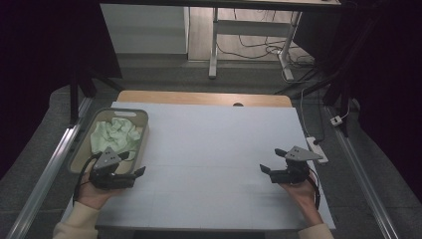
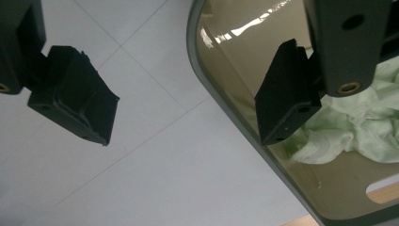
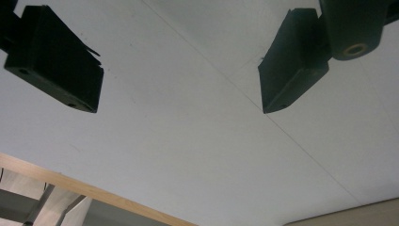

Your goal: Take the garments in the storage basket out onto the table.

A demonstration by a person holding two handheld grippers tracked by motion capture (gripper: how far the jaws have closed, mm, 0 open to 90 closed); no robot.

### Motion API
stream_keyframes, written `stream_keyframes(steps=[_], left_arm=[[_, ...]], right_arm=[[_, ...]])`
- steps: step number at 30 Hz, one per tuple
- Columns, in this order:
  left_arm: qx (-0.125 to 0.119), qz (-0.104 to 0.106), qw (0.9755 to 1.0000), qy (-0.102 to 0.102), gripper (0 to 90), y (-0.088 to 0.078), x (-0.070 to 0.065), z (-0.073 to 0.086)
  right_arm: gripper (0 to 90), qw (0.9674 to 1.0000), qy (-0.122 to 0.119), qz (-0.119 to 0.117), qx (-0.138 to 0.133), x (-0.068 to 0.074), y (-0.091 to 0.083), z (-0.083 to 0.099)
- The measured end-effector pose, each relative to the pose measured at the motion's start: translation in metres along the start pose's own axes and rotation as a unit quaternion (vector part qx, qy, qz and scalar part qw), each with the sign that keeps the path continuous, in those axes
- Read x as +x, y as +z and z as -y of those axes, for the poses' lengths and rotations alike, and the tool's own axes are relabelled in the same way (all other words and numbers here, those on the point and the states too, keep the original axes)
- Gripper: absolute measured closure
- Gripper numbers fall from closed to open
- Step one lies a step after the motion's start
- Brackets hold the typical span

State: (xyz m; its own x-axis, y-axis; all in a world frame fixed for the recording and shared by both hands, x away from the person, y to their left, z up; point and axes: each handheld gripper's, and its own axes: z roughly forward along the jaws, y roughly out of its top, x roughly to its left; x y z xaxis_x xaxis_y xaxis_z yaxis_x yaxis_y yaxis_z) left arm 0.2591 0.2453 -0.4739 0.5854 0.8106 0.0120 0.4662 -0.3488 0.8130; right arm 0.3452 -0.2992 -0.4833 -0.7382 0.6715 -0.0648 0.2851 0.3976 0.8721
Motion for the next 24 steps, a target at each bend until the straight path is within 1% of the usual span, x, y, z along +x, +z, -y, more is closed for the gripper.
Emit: stream_keyframes(steps=[5,9,17,21,24], left_arm=[[-0.001,0.001,1.0,-0.002,21.3,0.0006,0.0013,0.0003],[0.0,0.0,1.0,-0.003,21.3,0.0002,0.002,-0.0005],[-0.004,0.001,1.0,-0.007,21.4,-0.0024,0.0023,-0.0003],[-0.005,0.0,1.0,-0.008,21.4,-0.003,0.0035,-0.0013],[-0.006,0.001,0.9999,-0.012,21.5,-0.003,0.0048,-0.0014]], right_arm=[[14.6,0.9999,-0.006,-0.008,0.008,0.0017,0.0028,0.0007],[14.9,0.9999,-0.005,-0.01,0.011,0.0014,0.004,0.0012],[15.1,0.9999,-0.006,-0.001,0.01,0.003,0.0045,-0.0001],[15.1,0.9999,-0.008,-0.002,0.015,0.0043,0.0054,-0.0001],[15.1,0.9998,-0.006,-0.003,0.018,0.0043,0.0057,0.0002]])
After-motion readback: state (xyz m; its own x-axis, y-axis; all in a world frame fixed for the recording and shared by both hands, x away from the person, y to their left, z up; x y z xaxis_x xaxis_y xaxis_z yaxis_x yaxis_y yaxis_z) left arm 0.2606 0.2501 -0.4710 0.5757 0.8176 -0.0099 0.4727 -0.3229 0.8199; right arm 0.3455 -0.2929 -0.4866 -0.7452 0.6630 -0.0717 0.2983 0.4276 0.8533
